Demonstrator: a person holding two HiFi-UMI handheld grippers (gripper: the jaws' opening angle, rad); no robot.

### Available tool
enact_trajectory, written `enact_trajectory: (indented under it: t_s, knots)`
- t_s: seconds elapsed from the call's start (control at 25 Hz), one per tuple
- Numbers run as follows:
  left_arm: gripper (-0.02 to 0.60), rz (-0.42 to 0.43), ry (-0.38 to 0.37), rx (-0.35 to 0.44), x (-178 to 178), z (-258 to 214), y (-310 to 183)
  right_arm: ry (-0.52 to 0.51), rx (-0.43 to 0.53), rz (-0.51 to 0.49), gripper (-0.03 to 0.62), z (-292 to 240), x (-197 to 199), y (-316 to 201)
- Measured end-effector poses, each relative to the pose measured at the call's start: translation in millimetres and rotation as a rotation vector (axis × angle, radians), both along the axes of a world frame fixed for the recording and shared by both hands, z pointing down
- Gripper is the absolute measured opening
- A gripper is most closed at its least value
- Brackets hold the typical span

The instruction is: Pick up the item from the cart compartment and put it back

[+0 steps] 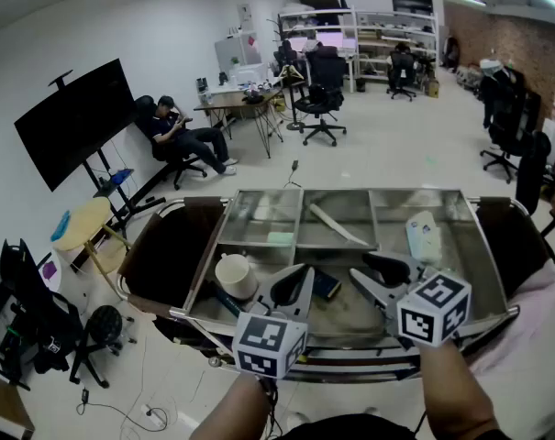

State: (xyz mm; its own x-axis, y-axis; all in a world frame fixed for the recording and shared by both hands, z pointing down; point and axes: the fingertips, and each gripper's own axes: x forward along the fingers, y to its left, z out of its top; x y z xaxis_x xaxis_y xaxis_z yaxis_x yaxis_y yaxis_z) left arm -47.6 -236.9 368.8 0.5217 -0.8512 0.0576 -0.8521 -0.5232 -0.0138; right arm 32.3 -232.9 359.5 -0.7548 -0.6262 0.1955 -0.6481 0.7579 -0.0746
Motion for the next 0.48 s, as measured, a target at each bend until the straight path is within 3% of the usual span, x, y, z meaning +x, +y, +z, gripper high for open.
enact_trajectory:
  t_s: [0.12, 0.48]
  knots:
    - [0.0, -0.002, 0.006, -0.002, -4, 0, 0, 0.049, 0.042, -0.027, 0.23, -7, -13, -6]
    - [0.0, -0.022, 0.017, -0.004, -18, 1, -3, 0.294, 0.054, -0.079, 0.241, 16, -51, -38]
